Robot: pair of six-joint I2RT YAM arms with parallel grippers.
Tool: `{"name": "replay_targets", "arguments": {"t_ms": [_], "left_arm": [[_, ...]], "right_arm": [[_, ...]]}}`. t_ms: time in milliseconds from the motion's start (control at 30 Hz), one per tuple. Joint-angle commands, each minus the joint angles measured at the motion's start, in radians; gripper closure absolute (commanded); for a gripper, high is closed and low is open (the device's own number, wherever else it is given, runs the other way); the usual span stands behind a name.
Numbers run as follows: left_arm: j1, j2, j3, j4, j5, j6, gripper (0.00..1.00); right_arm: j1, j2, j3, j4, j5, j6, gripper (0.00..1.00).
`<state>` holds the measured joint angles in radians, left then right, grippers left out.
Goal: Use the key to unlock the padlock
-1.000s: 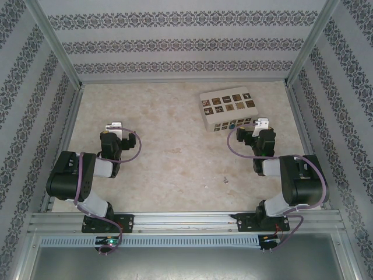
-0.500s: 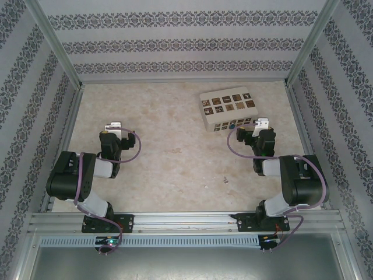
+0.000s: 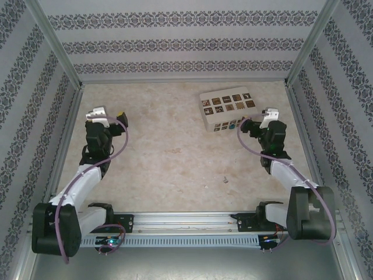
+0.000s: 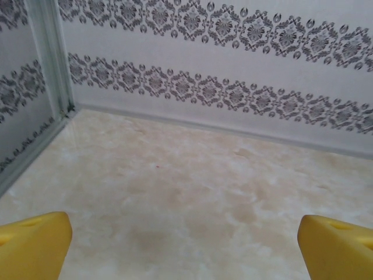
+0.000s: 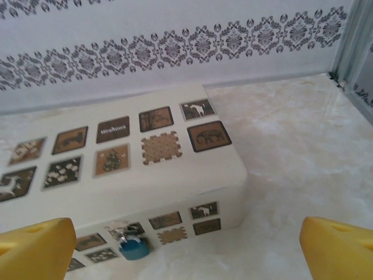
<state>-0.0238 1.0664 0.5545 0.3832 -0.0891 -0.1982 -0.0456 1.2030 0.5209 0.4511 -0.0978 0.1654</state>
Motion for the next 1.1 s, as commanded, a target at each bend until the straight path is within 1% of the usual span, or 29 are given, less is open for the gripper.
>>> {"name": "replay_targets", "arguments": {"t_ms": [0, 67, 167, 233, 367, 467, 700, 867, 1067], "left_arm": [[0.009, -0.005, 0.085, -0.317, 0.106, -0.156, 0.01], [0.0, 0.016, 0.126, -0.364, 0.16, -0.219, 0.01], [-0.034, 0.076, 0.172, -0.376, 0.24, -0.309, 0.01], [-0.088, 0.135, 0.218, -0.382, 0.262, -0.34, 0.01], [-0.218, 0.265, 0.322, -0.383, 0.271, -0.366, 0.01], [-0.292, 0.374, 0.404, -0.345, 0.326, -0.405, 0.01], [-0.423, 0.633, 0.63, -0.321, 0.401, -0.487, 0.01], [-0.476, 0.794, 0.771, -0.316, 0.446, -0.541, 0.01], [-0.527, 0.982, 0.971, -0.387, 0.496, -0.55, 0.01]], "right_arm": [[-0.036, 0.002, 0.105, -0.217, -0.16, 0.102, 0.02], [-0.061, 0.024, 0.159, -0.265, -0.213, 0.147, 0.01], [-0.108, 0.082, 0.24, -0.305, -0.289, 0.215, 0.02], [-0.137, 0.136, 0.292, -0.314, -0.331, 0.242, 0.02], [-0.181, 0.242, 0.391, -0.325, -0.377, 0.29, 0.02], [-0.197, 0.327, 0.479, -0.362, -0.413, 0.305, 0.02], [-0.197, 0.501, 0.624, -0.411, -0.428, 0.353, 0.02], [-0.186, 0.594, 0.683, -0.425, -0.439, 0.385, 0.02], [-0.17, 0.663, 0.733, -0.461, -0.436, 0.373, 0.02]]}}
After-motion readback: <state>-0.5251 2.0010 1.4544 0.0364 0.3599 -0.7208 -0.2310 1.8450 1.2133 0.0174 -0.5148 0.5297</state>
